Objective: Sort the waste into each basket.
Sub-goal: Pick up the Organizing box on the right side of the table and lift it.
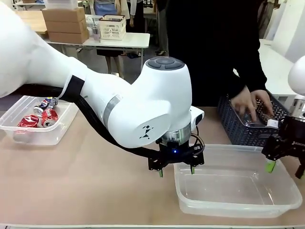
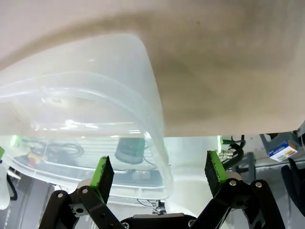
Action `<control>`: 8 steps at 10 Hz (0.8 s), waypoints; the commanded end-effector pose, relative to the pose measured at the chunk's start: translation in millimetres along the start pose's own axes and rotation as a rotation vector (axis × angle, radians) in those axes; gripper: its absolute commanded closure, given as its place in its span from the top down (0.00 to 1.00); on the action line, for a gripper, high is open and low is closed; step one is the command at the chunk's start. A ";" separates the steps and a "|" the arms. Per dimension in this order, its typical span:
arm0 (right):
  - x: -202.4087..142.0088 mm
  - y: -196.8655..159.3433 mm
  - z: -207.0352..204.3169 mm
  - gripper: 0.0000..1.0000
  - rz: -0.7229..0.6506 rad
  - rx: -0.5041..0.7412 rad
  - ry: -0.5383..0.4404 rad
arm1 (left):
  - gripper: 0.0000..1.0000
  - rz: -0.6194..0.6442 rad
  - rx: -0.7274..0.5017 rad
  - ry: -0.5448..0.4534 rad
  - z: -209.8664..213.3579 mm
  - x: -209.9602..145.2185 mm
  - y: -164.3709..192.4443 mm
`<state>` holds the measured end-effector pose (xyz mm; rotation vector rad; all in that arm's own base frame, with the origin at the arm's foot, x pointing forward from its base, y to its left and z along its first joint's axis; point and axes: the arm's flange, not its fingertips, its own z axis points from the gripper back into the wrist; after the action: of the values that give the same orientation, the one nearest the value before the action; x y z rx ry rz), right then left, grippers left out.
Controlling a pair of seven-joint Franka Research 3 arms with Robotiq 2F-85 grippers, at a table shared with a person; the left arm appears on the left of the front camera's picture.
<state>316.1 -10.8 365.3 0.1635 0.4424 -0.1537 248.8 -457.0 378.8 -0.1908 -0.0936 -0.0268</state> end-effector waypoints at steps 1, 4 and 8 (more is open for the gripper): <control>-63.8 -8.4 -91.8 1.00 0.008 -0.041 -0.022 | 1.00 0.040 0.015 -0.009 -14.1 0.9 -8.7; -69.2 0.1 -93.9 0.00 0.040 -0.072 -0.091 | 0.00 0.033 0.019 -0.012 -13.0 1.2 -6.9; -69.3 1.1 -109.7 0.07 0.020 -0.064 -0.102 | 0.04 0.022 0.010 -0.010 -11.1 0.7 -5.3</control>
<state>322.8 12.8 371.8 0.1050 0.3799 -0.0934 250.0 -461.5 367.6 -0.1842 -0.0746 -0.0120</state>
